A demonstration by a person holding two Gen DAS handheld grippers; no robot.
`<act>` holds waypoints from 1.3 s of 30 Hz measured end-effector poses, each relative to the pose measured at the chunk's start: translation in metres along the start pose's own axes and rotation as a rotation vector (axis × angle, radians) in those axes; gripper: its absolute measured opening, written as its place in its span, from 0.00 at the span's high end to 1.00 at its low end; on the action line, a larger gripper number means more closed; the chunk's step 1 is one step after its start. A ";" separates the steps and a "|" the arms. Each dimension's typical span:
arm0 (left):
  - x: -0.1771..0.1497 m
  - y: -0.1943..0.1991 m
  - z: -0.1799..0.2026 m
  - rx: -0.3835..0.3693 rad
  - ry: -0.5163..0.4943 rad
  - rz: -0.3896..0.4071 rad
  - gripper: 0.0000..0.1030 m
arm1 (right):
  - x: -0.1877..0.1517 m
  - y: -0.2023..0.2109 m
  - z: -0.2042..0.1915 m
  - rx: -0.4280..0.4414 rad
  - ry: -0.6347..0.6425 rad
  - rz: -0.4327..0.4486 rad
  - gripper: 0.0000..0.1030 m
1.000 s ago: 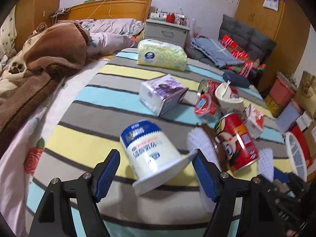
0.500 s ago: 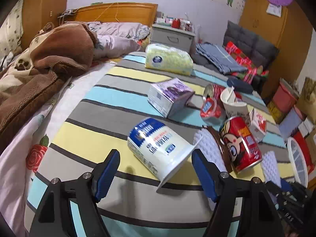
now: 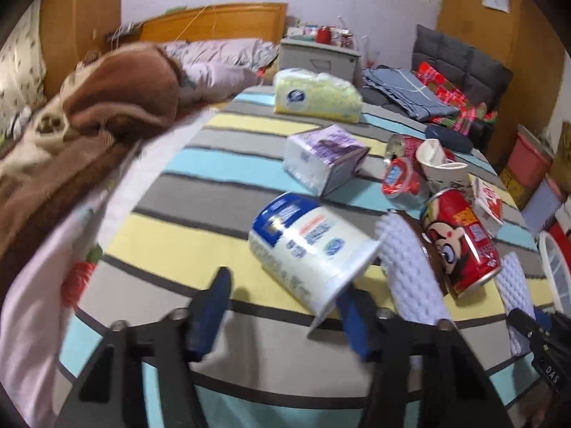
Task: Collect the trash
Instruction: 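Grasp the lavender foam sleeve with the right tool while the left tool grasps the white yogurt cup, then carry foam sleeve and yogurt cup to the wastebasket and release both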
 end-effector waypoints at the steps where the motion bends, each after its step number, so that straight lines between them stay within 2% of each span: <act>1: 0.000 -0.002 -0.003 0.003 0.007 0.005 0.57 | 0.000 0.000 0.001 0.004 -0.004 0.001 0.75; 3: 0.000 -0.004 -0.006 -0.008 0.016 0.005 0.77 | 0.000 -0.001 0.002 0.008 -0.009 0.003 0.75; 6: 0.002 -0.005 -0.010 -0.035 0.041 0.013 0.90 | 0.000 -0.001 0.002 0.013 -0.009 0.004 0.75; 8: 0.003 -0.003 -0.008 -0.031 0.032 0.031 0.93 | 0.000 0.000 0.001 0.015 -0.008 0.010 0.76; 15: 0.000 0.011 0.001 -0.063 0.011 0.080 0.93 | 0.000 0.008 0.002 0.031 -0.012 0.053 0.78; 23: 0.002 0.049 0.029 -0.077 -0.064 0.135 0.93 | 0.005 0.022 0.008 0.040 -0.034 0.098 0.78; 33: 0.008 0.088 0.089 -0.149 -0.162 0.185 0.93 | 0.007 0.051 0.030 0.019 -0.063 0.160 0.78; 39: 0.012 0.097 0.135 -0.191 -0.236 0.197 0.93 | 0.007 0.069 0.054 -0.014 -0.097 0.195 0.78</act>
Point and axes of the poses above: each gripper's, at about its wrist camera, not at the fingertips, and y roughly against the way its jaws point, z to its right, x to its top, the point moved 1 cm from there along -y, roughly the way its jaws point, and after that the axes turned 7 degrees about -y, right-handed, at the moved point
